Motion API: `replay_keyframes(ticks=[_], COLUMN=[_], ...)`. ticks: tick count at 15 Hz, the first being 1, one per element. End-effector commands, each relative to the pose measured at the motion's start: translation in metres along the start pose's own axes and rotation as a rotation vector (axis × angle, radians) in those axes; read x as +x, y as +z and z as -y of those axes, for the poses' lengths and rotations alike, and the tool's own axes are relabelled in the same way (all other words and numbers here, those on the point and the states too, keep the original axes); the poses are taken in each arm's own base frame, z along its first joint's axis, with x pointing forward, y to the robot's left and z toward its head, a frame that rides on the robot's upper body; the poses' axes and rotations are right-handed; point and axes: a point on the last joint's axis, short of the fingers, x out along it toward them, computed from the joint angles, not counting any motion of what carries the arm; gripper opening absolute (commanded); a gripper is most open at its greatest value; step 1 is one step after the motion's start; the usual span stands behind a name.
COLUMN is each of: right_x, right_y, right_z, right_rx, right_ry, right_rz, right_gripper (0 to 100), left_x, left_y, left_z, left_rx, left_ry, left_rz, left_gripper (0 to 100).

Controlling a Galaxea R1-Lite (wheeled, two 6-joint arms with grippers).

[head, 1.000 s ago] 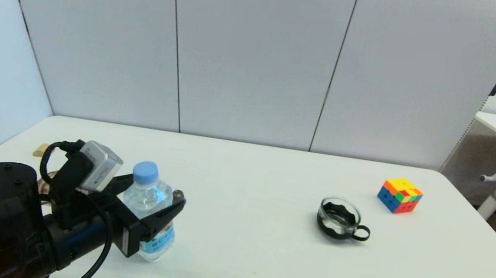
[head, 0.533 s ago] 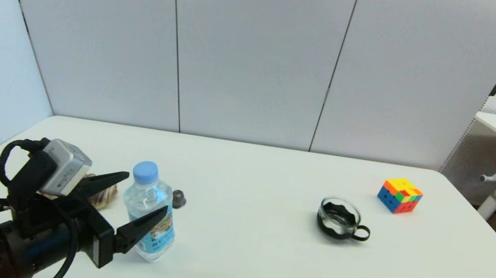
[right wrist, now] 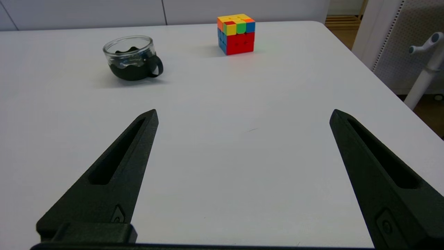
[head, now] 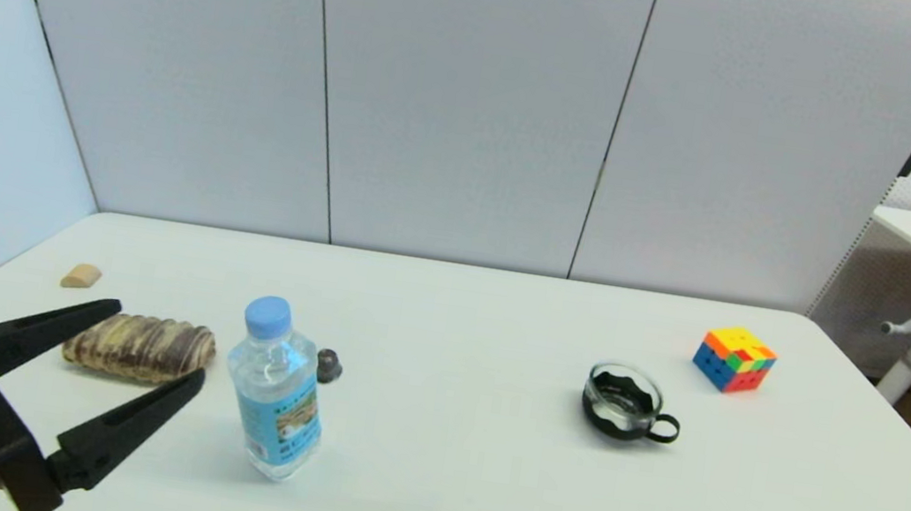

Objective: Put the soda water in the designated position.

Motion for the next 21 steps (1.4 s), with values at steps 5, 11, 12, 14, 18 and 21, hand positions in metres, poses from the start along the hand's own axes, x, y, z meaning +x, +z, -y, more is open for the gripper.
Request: replay_keyframes(ticks=[5,11,12,14,18,21], right_x=[0.0,0.0,0.0,0.0,0.0,0.0], right_y=[0.0,0.0,0.0,0.0,0.0,0.0], right_z=[0.0,0.0,0.0,0.0,0.0,0.0], right_rx=[0.0,0.0,0.0,0.0,0.0,-0.001], right_ry=[0.0,0.0,0.0,0.0,0.0,0.0], right_rz=[0.0,0.0,0.0,0.0,0.0,0.0], right_gripper=[100,100,100,100,100,100], left_x=[-0.053,-0.085,-0.089,-0.098,-0.116,-0.126], left_y=[0.011,-0.02,-0.024,-0.034,-0.066,-0.09], left_z=[-0.025,-0.013,-0.011,-0.005,0.006,0.012], left_rx=[0.025,0.093,0.095,0.103,0.138,0.122], left_ry=[0.422,0.539,0.555,0.555,0.516,0.501], left_rz=[0.18,0.116,0.115,0.108,0.058,0.042], left_gripper=[100,100,100,100,100,100])
